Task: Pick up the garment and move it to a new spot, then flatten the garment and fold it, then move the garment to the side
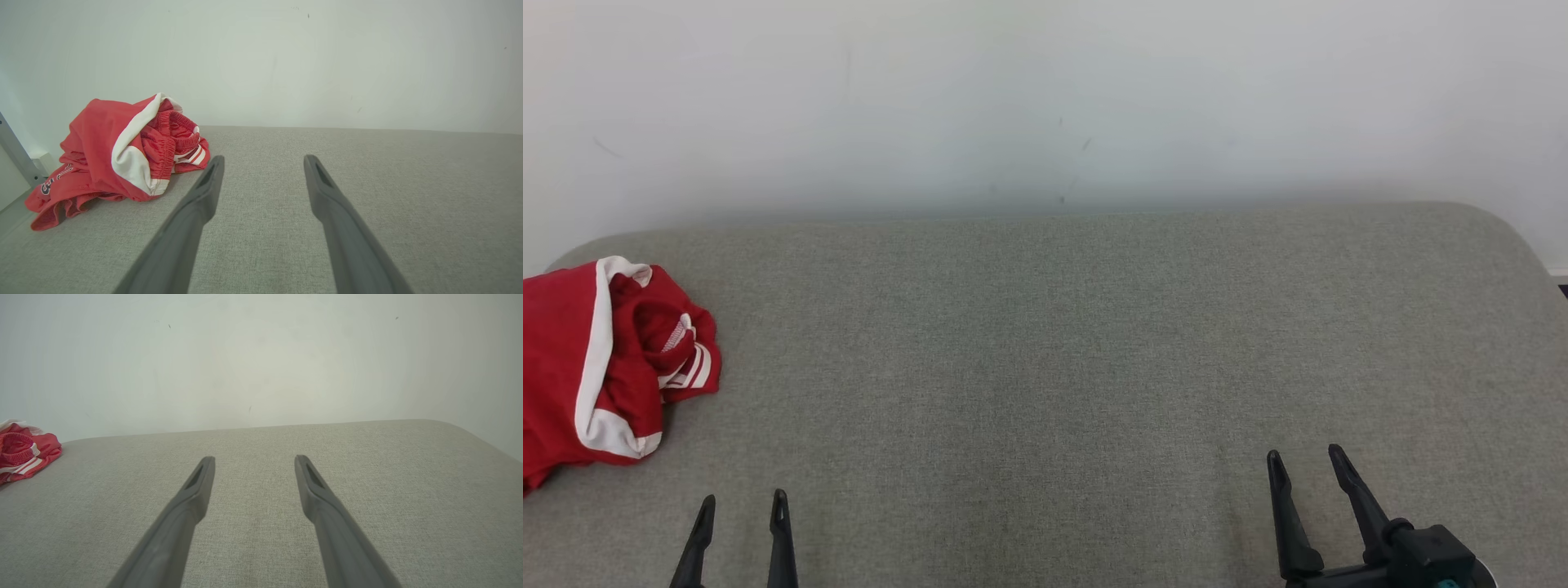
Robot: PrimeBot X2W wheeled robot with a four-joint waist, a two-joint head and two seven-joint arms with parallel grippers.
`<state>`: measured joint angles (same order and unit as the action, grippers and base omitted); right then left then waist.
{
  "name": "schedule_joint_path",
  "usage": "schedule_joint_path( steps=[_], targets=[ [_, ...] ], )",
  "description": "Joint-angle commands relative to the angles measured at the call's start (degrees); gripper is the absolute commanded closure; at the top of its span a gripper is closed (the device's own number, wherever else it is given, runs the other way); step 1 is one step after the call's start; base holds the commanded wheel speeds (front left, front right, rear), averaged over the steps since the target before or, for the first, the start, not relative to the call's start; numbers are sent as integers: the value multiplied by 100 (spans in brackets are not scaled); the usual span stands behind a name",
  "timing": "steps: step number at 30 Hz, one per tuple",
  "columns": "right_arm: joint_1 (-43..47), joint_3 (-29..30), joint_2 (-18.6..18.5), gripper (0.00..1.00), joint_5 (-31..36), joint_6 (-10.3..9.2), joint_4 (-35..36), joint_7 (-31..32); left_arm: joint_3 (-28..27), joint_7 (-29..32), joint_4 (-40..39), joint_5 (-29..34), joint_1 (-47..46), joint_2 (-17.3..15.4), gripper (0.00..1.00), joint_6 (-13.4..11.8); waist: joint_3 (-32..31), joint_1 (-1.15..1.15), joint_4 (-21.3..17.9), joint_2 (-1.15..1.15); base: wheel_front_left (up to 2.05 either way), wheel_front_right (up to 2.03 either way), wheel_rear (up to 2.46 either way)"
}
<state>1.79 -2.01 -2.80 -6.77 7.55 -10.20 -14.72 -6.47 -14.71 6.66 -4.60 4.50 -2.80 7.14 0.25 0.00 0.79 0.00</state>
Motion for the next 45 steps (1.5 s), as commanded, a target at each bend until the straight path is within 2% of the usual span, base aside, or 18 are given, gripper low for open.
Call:
schedule_joint_path(
  steps=[1,45],
  targets=[
    [55,18,-15,0,64,-12,-3,-51,-32,-45,14,130,53,-19,0,30,2,0,-2,0,0,0,0],
    [61,98,-14,0,-137,-12,-105,-56,159,-45,44,-48,124,-70,0,29,-25,0,47,0,0,0,0]
  ],
)
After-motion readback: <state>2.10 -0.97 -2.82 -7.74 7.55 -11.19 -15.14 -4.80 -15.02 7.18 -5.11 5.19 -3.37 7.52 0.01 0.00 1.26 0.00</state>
